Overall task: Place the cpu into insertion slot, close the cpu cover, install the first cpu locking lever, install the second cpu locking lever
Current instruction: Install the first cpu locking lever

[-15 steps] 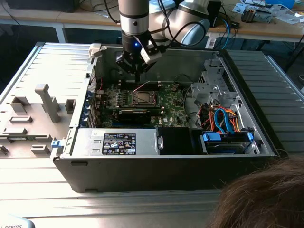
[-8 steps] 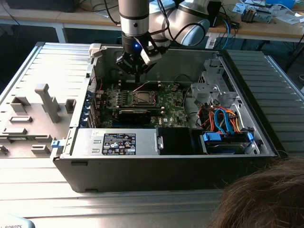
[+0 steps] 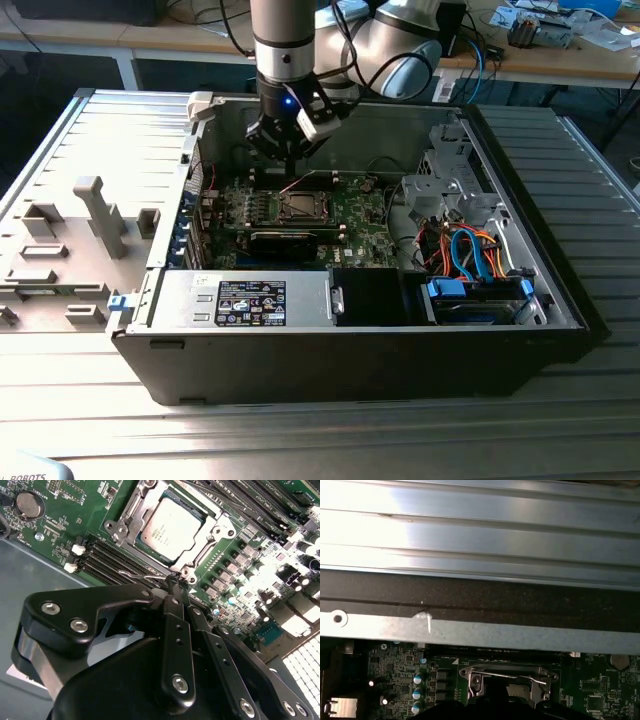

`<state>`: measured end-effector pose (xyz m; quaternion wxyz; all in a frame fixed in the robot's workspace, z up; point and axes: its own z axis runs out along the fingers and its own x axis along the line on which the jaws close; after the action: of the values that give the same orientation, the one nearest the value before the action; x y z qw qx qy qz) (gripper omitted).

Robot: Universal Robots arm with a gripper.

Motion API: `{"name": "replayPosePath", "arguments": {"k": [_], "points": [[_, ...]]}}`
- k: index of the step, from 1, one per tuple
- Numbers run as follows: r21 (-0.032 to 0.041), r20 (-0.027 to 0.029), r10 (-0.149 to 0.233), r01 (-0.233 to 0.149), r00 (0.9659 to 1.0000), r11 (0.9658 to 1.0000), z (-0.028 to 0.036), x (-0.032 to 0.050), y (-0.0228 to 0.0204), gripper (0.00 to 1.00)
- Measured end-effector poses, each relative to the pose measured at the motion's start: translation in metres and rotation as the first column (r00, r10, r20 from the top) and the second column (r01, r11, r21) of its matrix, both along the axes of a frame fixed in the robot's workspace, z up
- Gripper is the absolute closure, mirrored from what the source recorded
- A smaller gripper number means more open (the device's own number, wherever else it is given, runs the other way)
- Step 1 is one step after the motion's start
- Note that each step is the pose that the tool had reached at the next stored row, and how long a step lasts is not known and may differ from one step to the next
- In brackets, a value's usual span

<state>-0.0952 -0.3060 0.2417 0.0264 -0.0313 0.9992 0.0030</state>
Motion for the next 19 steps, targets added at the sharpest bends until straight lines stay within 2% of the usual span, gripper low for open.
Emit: {"name": "replayPosePath", "arguments": {"k": [5,8,19], "points": [[0.0019,0.0,0.0,0.0,1.0,1.0,-0.0048,-0.0007,0.0037,0.89],[0.0019,0.0001,0.004,-0.004,1.0,1.0,-0.009,-0.0013,0.0098,0.89],[0.0019,0.0,0.004,-0.004,1.0,1.0,-0.0212,-0.0013,0.01,0.89]]}}
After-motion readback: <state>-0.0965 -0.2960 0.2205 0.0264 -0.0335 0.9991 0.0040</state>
